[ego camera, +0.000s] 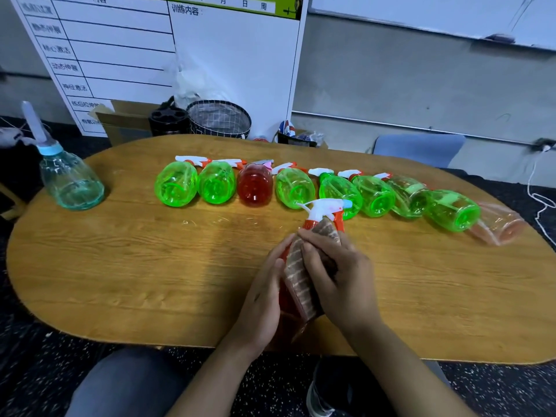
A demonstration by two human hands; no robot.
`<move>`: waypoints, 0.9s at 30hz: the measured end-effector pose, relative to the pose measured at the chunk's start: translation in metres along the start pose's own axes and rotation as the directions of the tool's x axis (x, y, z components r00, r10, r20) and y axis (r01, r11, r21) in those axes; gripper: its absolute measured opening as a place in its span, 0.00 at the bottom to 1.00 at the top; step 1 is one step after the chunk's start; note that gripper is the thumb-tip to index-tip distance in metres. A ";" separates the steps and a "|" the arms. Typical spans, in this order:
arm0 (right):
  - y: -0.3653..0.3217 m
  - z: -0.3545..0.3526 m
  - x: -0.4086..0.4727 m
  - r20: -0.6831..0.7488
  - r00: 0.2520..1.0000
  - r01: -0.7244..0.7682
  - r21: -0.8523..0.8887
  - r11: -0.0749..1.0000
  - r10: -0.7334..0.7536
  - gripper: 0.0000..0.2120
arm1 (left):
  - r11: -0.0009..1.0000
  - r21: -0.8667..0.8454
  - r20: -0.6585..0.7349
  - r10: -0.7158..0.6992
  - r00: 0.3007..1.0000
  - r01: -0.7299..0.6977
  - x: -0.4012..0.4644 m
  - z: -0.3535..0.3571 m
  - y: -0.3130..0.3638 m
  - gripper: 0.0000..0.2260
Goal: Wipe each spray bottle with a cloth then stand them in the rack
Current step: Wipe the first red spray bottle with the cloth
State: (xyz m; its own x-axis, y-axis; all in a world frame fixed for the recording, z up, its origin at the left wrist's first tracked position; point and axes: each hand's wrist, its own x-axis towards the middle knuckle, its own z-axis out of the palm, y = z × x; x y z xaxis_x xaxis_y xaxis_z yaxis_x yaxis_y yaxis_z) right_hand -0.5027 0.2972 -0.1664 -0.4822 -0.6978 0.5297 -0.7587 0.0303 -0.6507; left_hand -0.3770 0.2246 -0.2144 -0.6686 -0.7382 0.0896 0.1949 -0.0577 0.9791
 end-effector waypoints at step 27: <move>0.040 -0.010 -0.042 0.192 0.777 -0.460 0.824 0.332 0.599 0.28 | 1.000 0.012 0.055 -0.008 0.998 0.008 -0.003 -0.002 0.011 0.33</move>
State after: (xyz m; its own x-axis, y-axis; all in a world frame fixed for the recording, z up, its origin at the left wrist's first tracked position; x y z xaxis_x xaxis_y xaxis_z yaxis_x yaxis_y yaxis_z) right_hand -0.5172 0.3345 -0.2094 -0.7452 -0.6616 -0.0831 0.3305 -0.2583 -0.9078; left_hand -0.3713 0.2247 -0.2048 -0.7088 -0.6995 0.0913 0.1810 -0.0552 0.9819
